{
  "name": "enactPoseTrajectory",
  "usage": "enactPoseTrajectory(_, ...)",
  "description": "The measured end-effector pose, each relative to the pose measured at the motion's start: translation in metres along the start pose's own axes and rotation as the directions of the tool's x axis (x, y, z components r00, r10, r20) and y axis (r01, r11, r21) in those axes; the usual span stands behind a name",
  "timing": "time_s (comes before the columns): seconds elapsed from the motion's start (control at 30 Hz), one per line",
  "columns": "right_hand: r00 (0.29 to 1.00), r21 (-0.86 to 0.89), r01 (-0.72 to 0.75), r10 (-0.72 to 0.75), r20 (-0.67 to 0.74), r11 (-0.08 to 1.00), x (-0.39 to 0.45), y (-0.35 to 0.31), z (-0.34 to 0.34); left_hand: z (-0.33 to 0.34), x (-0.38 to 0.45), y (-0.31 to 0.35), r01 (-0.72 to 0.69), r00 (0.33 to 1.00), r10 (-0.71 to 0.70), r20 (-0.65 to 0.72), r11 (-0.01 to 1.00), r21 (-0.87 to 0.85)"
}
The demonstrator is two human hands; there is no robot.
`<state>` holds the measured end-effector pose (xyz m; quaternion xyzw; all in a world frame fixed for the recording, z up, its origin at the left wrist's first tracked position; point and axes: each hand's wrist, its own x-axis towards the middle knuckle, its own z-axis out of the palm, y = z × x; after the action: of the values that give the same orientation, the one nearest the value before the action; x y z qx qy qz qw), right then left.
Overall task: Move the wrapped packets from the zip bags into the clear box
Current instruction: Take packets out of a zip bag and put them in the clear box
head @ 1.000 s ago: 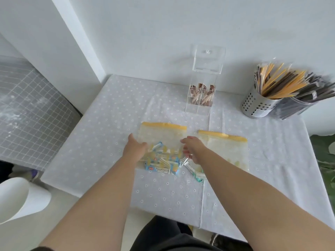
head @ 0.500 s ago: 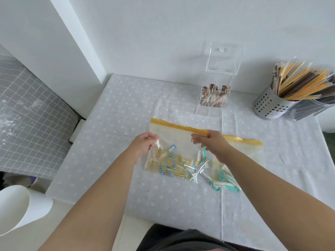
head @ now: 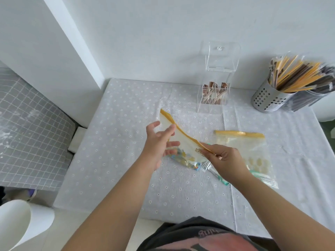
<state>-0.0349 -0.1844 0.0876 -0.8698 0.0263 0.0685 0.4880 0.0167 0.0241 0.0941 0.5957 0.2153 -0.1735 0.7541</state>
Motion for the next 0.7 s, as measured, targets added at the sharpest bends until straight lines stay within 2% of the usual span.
enactPoseTrajectory(0.13,0.984,-0.087,0.175,-0.176,0.004,0.981,-0.005,-0.005,0.013,0.01,-0.009,-0.007,-0.012,1.0,0.012,-0.011,1.0,-0.025)
enactPoseTrajectory(0.3,0.992,0.003,0.124,-0.124,0.009,0.992,-0.008,-0.009,0.015,0.001,-0.008,-0.008,-0.027,1.0,0.027,0.015,0.999,-0.017)
enactPoseTrajectory(0.53,0.995,0.015,0.073,-0.074,0.068,0.997,-0.014,-0.002,0.012,-0.007,-0.009,-0.016,0.047,0.993,-0.045,0.11,0.999,-0.022)
enactPoseTrajectory(0.7,0.995,0.012,0.063,-0.064,0.076,0.998,-0.016,0.001,0.015,-0.011,-0.005,-0.015,0.038,0.992,-0.038,0.124,0.999,0.003)
